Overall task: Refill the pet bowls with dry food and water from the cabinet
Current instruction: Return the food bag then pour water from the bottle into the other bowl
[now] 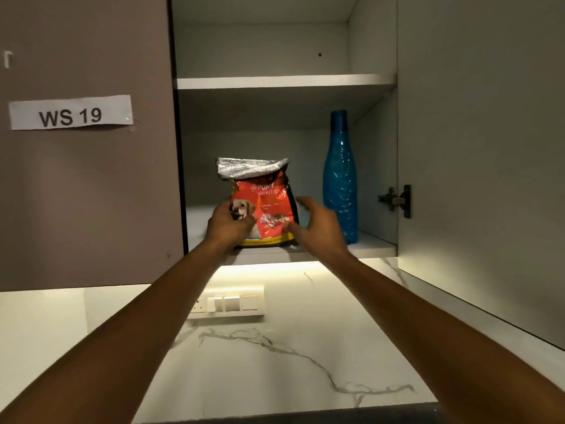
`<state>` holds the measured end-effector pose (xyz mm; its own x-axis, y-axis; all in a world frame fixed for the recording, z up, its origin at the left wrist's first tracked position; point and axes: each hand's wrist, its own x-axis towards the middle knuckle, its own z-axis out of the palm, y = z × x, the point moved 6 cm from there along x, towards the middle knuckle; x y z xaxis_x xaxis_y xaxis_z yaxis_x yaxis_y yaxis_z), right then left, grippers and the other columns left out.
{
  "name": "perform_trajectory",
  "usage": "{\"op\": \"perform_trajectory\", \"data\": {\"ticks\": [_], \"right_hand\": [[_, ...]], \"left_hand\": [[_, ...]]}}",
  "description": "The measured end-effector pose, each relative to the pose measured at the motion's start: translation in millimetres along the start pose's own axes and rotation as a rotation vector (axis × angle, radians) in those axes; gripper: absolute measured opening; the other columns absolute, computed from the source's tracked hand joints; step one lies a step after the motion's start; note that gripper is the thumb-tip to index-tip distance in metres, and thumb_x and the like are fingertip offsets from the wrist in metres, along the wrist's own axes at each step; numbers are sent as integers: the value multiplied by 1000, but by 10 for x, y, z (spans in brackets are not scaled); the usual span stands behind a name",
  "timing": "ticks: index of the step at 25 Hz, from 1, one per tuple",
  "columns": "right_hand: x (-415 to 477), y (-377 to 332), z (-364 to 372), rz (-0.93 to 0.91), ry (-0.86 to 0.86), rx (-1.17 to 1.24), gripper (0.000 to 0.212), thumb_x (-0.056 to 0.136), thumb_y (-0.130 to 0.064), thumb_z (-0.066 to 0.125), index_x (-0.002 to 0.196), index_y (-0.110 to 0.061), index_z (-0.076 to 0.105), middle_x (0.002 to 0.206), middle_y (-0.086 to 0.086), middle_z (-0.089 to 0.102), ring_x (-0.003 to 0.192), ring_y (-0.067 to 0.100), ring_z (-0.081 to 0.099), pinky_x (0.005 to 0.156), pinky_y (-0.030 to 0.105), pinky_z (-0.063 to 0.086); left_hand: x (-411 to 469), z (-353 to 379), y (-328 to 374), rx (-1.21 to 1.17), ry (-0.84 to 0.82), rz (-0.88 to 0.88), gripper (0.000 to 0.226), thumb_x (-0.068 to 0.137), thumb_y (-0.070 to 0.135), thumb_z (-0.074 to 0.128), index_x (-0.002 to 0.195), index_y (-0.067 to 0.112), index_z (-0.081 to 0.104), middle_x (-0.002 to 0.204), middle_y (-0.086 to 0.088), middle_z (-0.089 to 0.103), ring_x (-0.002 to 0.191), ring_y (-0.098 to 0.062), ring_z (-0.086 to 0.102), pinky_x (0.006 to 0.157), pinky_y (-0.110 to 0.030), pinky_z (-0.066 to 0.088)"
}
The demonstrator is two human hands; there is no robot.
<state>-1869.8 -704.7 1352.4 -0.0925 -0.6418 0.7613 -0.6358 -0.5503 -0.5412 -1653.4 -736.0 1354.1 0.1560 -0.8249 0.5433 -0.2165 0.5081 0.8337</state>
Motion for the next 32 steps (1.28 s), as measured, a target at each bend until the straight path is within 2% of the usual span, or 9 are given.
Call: {"op": "perform_trajectory", "data": {"ticks": [3, 5, 8, 10, 14, 19, 23, 26, 32], "right_hand": [[-92, 31, -547, -146, 308, -73, 69, 91, -26, 82, 153, -19, 52, 157, 4, 53, 142, 18, 49, 115, 33, 45], [49, 189, -785, -38, 409, 5, 87, 86, -31, 87, 158, -17, 42, 160, 8, 46, 142, 19, 47, 110, 29, 44], [274, 500, -768, 268, 278, 145, 112, 82, -43, 90, 167, -14, 23, 166, 13, 42, 149, 32, 47, 109, 36, 45], [321, 640, -667, 350, 160, 209, 109, 82, -43, 90, 165, -11, 26, 159, 15, 52, 143, 35, 55, 105, 39, 50], [312, 654, -661, 309, 94, 220, 76, 83, -36, 91, 145, -7, 57, 142, 10, 68, 127, 29, 68, 96, 35, 57], [2, 186, -877, 166, 146, 219, 69, 80, -37, 92, 136, -9, 63, 119, -1, 71, 106, 15, 69, 72, 14, 51], [-542, -207, -983, 160, 81, 308, 74, 74, -48, 94, 135, -16, 68, 120, -7, 76, 108, 10, 75, 85, 25, 62], [-1179, -256, -828, 173, -22, 329, 65, 71, -45, 97, 126, -19, 75, 114, -7, 82, 102, 11, 80, 92, 38, 66], [-2946, 286, -52, 309, -303, 204, 60, 65, -42, 100, 116, -23, 76, 106, -9, 83, 94, 5, 79, 87, 36, 66]], "left_hand": [[-255, -122, 115, -49, -35, -31, 60, 87, 8, 78, 143, 20, 61, 129, 4, 70, 113, -27, 71, 78, -37, 63], [-332, -196, 164, -80, -8, -24, 59, 93, 3, 76, 147, 18, 57, 130, 5, 63, 115, -23, 67, 76, -32, 60], [-492, -208, 297, -93, 48, 39, 46, 94, 8, 77, 135, 22, 63, 128, 4, 65, 119, -26, 69, 89, -46, 64], [-579, -191, 383, -79, 61, 72, 40, 93, 13, 78, 130, 22, 66, 129, 1, 69, 117, -27, 71, 93, -50, 64], [-748, -148, 650, -93, -22, 108, 33, 97, 15, 76, 128, 19, 66, 122, 2, 70, 112, -19, 71, 88, -38, 64], [-901, -14, 877, -145, -174, 129, 39, 95, 24, 78, 132, 20, 66, 125, 4, 72, 114, -17, 72, 97, -43, 63], [-1117, 79, 1046, -209, -219, 171, 58, 92, 33, 81, 145, 22, 61, 138, 3, 69, 123, -14, 69, 105, -45, 59], [-1408, 117, 1068, -316, -269, 171, 54, 93, 28, 80, 143, 15, 63, 139, -7, 71, 127, -21, 71, 104, -48, 60], [-2344, -40, -362, -141, -260, -83, 53, 94, 27, 79, 143, 14, 62, 136, -2, 73, 124, -13, 71, 92, -38, 65]]}}
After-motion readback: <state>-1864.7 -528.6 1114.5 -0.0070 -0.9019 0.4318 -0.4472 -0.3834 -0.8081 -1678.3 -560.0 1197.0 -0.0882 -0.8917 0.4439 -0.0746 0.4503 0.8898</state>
